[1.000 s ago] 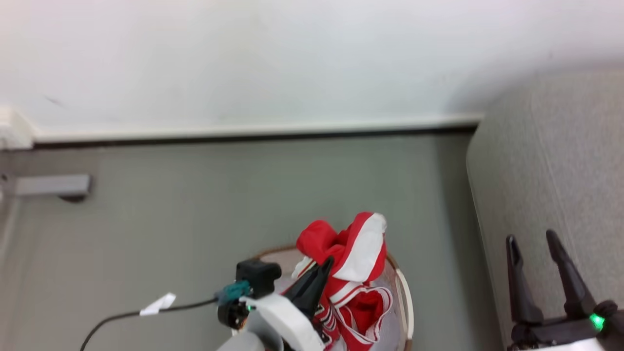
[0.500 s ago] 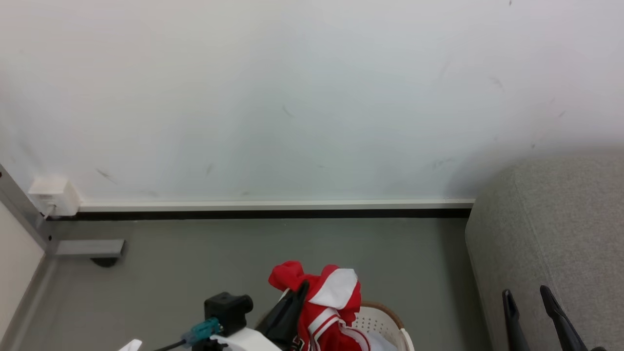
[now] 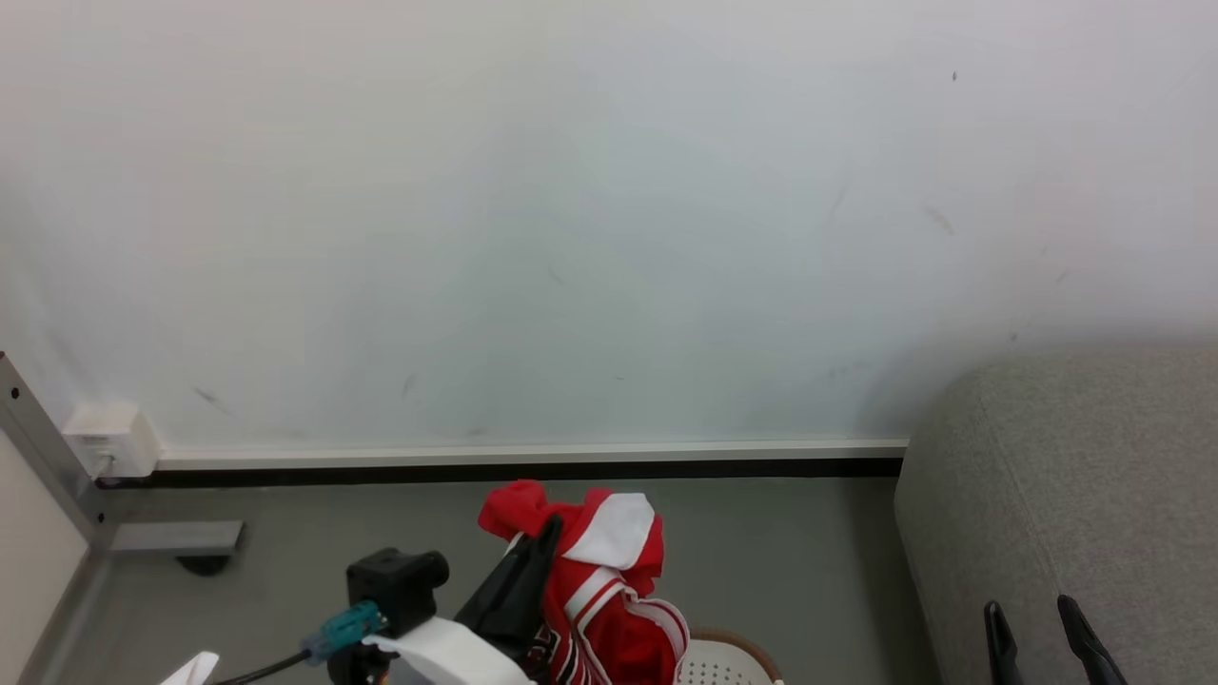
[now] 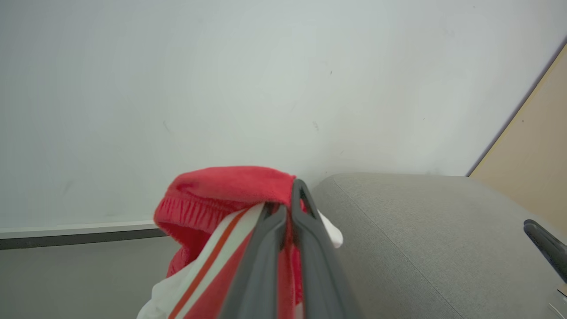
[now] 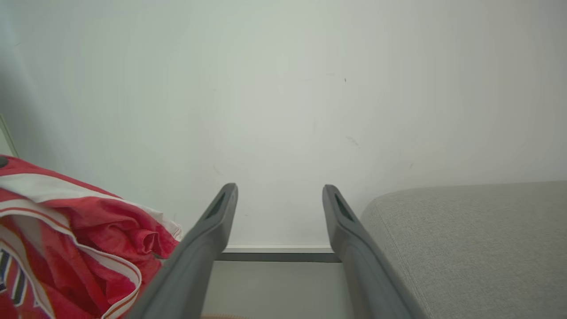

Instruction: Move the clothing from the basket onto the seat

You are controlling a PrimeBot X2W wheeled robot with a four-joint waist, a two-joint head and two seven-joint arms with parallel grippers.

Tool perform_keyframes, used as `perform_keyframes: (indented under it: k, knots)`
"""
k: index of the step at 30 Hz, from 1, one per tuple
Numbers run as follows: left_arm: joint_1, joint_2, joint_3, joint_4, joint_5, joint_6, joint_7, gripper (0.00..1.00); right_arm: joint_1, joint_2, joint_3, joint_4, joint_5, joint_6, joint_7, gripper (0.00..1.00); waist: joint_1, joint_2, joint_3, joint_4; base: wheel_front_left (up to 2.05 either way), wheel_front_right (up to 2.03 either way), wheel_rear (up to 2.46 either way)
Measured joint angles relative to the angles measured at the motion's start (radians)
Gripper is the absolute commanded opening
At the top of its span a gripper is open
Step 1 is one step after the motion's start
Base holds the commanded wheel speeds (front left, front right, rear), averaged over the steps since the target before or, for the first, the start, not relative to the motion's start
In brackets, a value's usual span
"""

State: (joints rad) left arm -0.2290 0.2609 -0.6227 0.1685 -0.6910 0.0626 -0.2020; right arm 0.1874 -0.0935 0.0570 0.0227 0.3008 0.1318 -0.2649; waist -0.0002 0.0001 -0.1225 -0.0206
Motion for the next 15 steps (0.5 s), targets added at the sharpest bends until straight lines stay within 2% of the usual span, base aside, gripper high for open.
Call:
perform_keyframes:
  k: [9, 15]
  knots:
    - [-0.011, 0.015, 0.0, -0.031, 0.002, 0.01, 0.024, 0.0, -0.002, 0.0, 0.024, -0.001, -0.003, 0.0, 0.0, 1.0, 0.0001, 0.0, 0.002, 0.007, 0.0, 0.0, 0.0]
    - [-0.017, 0.017, -0.004, -0.037, 0.002, 0.01, 0.026, 0.0, -0.016, -0.021, 0.062, -0.019, -0.024, 0.0, 0.0, 1.0, 0.0002, 0.0, 0.002, 0.008, 0.0, 0.0, 0.0]
